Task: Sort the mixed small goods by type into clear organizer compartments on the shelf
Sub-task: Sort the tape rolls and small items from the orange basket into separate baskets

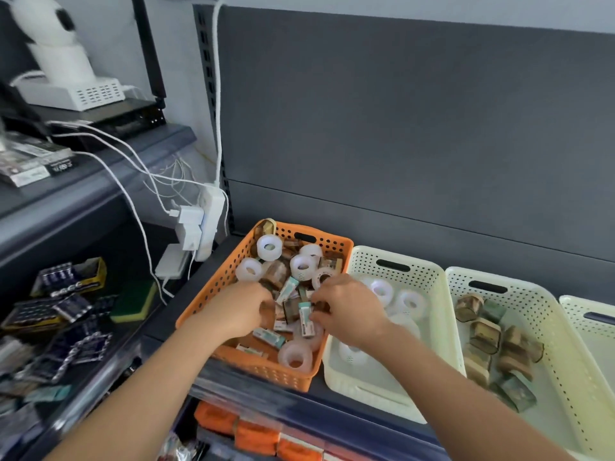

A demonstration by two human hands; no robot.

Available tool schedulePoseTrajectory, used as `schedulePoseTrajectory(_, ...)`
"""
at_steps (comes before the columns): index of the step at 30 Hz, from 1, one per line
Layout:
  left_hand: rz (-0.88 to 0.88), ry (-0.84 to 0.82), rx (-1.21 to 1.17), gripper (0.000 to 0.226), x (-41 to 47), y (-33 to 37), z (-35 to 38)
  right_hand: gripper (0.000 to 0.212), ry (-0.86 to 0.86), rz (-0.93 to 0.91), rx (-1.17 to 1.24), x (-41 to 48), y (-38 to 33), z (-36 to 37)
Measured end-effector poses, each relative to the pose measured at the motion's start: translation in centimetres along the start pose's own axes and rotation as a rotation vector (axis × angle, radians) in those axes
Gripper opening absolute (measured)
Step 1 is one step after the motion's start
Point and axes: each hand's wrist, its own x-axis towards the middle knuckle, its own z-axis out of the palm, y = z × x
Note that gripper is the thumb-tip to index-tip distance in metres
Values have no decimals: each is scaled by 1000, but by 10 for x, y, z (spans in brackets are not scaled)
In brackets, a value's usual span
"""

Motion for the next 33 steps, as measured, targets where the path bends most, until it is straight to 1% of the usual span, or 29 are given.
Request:
schedulePoseTrajectory(2, -17, 51, 41, 31, 1, -9, 8, 31, -98, -18, -127, 9, -8, 6)
schedulePoseTrajectory(5, -44, 178, 72, 32, 4, -20, 16, 34, -155, -13, -252, 22, -17, 16)
schedulePoseTrajectory(7, -60, 221, 113, 31, 7, -24, 18, 36, -196, -11, -248, 29, -24, 23)
schedulePoseTrajectory(10, -77, 232, 176, 30, 13, -25, 17, 42, -252, -11, -250, 38, -30, 31)
schedulePoseTrajectory(13, -96, 244, 211, 33, 17, -22, 18, 39, -232, 33, -269, 44, -33, 36)
schedulePoseTrajectory(16, -102, 255, 211, 43, 18, -22, 21, 33, -214, 80, -264, 47, -35, 40)
schedulePoseTrajectory(18, -88, 244, 205, 48, 18, -24, 20, 35, -197, 106, -222, 49, -33, 40)
schedulePoseTrajectory(19, -82, 235, 190, 47, 18, -26, 18, 38, -194, 113, -202, 50, -33, 40)
schedulePoseTrajectory(23, -62, 227, 19, 24, 18, -31, 1, 43, -184, 131, -169, 53, -28, 40)
schedulePoseTrajectory(26, -27, 274, -157, 24, 18, -35, -8, 46, -126, 156, -79, 53, -24, 40)
schedulePoseTrajectory(27, -21, 300, -215, 24, 17, -34, -12, 46, -86, 163, -31, 52, -24, 39)
schedulePoseTrajectory(29, -7, 329, -345, 27, 18, -30, -17, 45, 47, 206, 114, 51, -19, 35)
schedulePoseTrajectory(31, -3, 331, -466, 34, 20, -24, -22, 42, 171, 288, 298, 48, -14, 27)
schedulePoseTrajectory(33, 28, 311, -569, 40, 23, -16, -26, 41, 263, 374, 432, 44, -10, 21)
